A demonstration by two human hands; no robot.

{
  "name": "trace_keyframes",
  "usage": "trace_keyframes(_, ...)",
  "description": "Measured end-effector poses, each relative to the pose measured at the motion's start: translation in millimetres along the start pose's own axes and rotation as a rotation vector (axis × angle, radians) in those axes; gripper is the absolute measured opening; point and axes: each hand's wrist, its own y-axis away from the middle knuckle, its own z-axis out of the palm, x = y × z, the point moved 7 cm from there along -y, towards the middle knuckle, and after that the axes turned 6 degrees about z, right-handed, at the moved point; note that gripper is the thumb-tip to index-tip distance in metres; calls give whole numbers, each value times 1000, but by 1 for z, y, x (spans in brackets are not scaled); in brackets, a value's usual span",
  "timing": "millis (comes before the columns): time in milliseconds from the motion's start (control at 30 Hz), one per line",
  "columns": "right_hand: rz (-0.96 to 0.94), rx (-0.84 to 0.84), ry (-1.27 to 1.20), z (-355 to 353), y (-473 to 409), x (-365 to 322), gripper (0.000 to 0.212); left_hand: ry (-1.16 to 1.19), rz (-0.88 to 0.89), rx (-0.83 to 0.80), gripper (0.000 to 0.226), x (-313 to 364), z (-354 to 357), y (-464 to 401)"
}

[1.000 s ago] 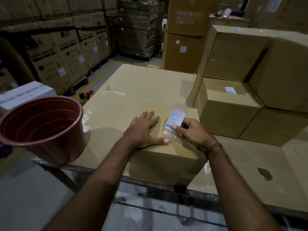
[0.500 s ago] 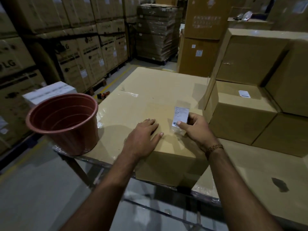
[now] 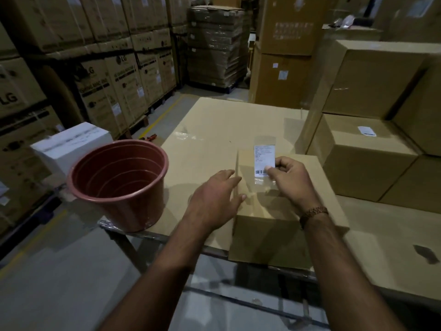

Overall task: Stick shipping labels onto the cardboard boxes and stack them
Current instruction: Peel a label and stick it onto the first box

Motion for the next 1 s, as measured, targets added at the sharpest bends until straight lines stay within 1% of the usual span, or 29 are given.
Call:
trace_keyframes(233, -13, 99, -64, 79, 18, -12, 14, -92, 48, 1, 56, -57, -82, 42)
trace_keyframes(367, -28, 139, -35, 124, 23, -14, 15, -127, 11, 30, 56, -91, -124, 57)
trace_keyframes(433, -36, 139, -43, 143, 24, -18, 13, -91, -40, 37, 55, -114, -138, 62)
trace_keyframes(533, -52, 70, -31, 172, 24, -28, 14, -37, -154, 75, 50, -156, -153, 67)
trace_keyframes(633, -83, -10, -6, 200, 19, -40, 12, -66, -273, 155, 49, -196, -168, 79)
trace_keyframes(733, -90, -83, -6, 228, 17, -48, 4, -99, -386, 213, 50, -234, -179, 93)
trace_keyframes(833, -111, -97, 17, 251, 17, -54, 7, -121, -478, 242, 45, -270, -181, 103)
trace_keyframes(900, -121, -92, 51, 264, 17, -57, 9, -134, -527, 291, 38, -290, -181, 107)
trace_keyframes(1000, -131, -66, 94, 279, 11, -58, 12, -116, -527, 326, 40, -313, -175, 101)
